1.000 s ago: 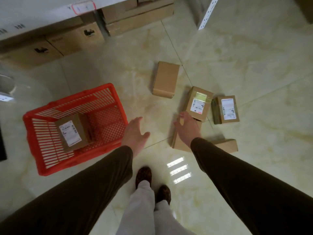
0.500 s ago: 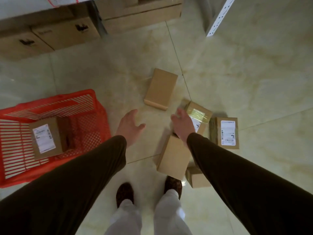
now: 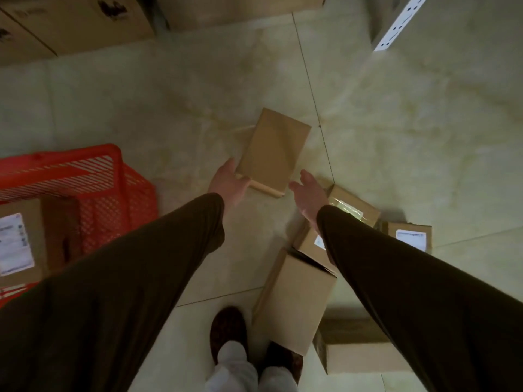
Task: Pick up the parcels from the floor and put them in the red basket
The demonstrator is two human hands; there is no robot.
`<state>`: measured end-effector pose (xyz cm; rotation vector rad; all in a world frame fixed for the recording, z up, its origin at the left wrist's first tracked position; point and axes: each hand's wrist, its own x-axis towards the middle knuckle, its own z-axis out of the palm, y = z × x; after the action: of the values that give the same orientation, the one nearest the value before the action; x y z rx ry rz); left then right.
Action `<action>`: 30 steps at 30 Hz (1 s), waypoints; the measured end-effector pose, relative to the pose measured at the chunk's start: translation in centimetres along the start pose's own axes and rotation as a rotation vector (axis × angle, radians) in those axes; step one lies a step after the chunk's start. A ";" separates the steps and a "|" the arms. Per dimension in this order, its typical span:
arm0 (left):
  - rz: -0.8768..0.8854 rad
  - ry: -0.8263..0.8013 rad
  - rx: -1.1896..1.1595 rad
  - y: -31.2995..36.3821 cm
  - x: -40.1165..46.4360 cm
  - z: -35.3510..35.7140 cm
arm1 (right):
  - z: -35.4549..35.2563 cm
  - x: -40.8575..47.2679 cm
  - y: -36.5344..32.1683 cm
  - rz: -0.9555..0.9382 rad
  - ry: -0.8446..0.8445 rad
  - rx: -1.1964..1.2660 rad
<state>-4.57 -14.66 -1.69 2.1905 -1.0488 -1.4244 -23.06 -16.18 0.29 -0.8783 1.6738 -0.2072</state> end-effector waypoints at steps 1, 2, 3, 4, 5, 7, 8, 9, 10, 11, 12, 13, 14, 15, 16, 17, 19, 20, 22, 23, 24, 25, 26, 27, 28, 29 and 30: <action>-0.028 -0.003 -0.024 -0.1 0.9 0.2 | 0.2 0.8 0.0 0.014 -0.007 0.004; -0.053 -0.009 -0.053 -0.2 1.6 0.4 | 0.4 1.4 -0.1 0.028 -0.013 0.004; -0.068 -0.017 -0.074 -0.2 2.4 0.6 | 0.6 2.1 -0.1 0.043 -0.021 -0.001; -0.076 -0.028 -0.086 -0.3 3.0 0.8 | 0.7 2.6 -0.1 0.058 -0.031 -0.009; -0.082 -0.041 -0.090 -0.3 3.6 1.1 | 0.8 3.0 -0.1 0.070 -0.043 -0.020; -0.093 -0.064 -0.092 -0.3 4.5 1.5 | 1.1 3.4 -0.2 0.076 -0.066 -0.032; -0.100 -0.076 -0.097 -0.2 4.8 1.7 | 1.2 3.5 -0.3 0.073 -0.076 -0.028; -0.103 -0.080 -0.108 -0.2 4.9 1.9 | 1.3 3.5 -0.4 0.069 -0.083 -0.012; -0.103 -0.072 -0.127 -0.2 4.8 2.1 | 1.3 3.4 -0.5 0.070 -0.088 0.014; -0.106 -0.055 -0.150 -0.1 4.4 2.2 | 1.3 3.3 -0.6 0.073 -0.088 0.040; -0.112 -0.043 -0.176 0.0 3.8 2.3 | 1.2 3.0 -0.8 0.077 -0.089 0.058; -0.116 -0.040 -0.198 0.2 3.0 2.3 | 1.0 2.5 -1.0 0.079 -0.092 0.069; -0.116 -0.044 -0.213 0.3 2.1 2.2 | 0.8 2.0 -1.3 0.080 -0.097 0.074; -0.113 -0.044 -0.222 0.4 1.1 2.0 | 0.5 1.3 -1.6 0.081 -0.101 0.076; -0.104 -0.036 -0.229 0.6 0.1 1.8 | 0.2 0.5 -1.9 0.080 -0.103 0.076; -0.092 -0.016 -0.239 0.8 -1.0 1.4 | -0.2 -0.5 -2.2 0.077 -0.102 0.075; -0.075 0.032 -0.278 1.5 -3.3 0.6 | -0.8 -2.6 -3.0 0.063 -0.094 0.079; -0.070 0.054 -0.299 1.8 -4.4 0.1 | -1.1 -3.9 -3.4 0.047 -0.085 0.086; -0.058 0.090 -0.329 2.3 -7.0 -1.2 | -1.4 -6.7 -4.3 0.003 -0.054 0.110; -0.051 0.101 -0.348 2.5 -8.2 -1.9 | -1.5 -8.1 -4.6 -0.018 -0.034 0.126; -0.046 0.110 -0.366 2.6 -9.5 -2.6 | -1.5 -9.6 -5.0 -0.035 -0.018 0.139; -0.038 0.122 -0.382 2.7 -10.8 -3.4 | -1.5 -11.1 -5.5 -0.051 -0.006 0.151; -0.031 0.133 -0.399 2.9 -12.1 -4.1 | -1.4 -12.5 -5.9 -0.066 0.000 0.163; -0.028 0.144 -0.419 3.1 -13.4 -4.9 | -1.3 -13.9 -6.3 -0.078 0.002 0.173; -0.029 0.155 -0.444 3.2 -14.7 -5.6 | -1.1 -15.2 -6.7 -0.089 0.002 0.180; -0.031 0.167 -0.474 3.3 -15.9 -6.3 | -0.9 -16.4 -7.2 -0.100 -0.002 0.184; -0.032 0.179 -0.504 3.2 -17.0 -7.0 | -0.6 -17.5 -7.6 -0.108 -0.012 0.187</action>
<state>-3.57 -5.34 14.44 1.9221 -0.5225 -1.3004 -19.58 -10.46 18.16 -0.8270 1.5693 -0.4248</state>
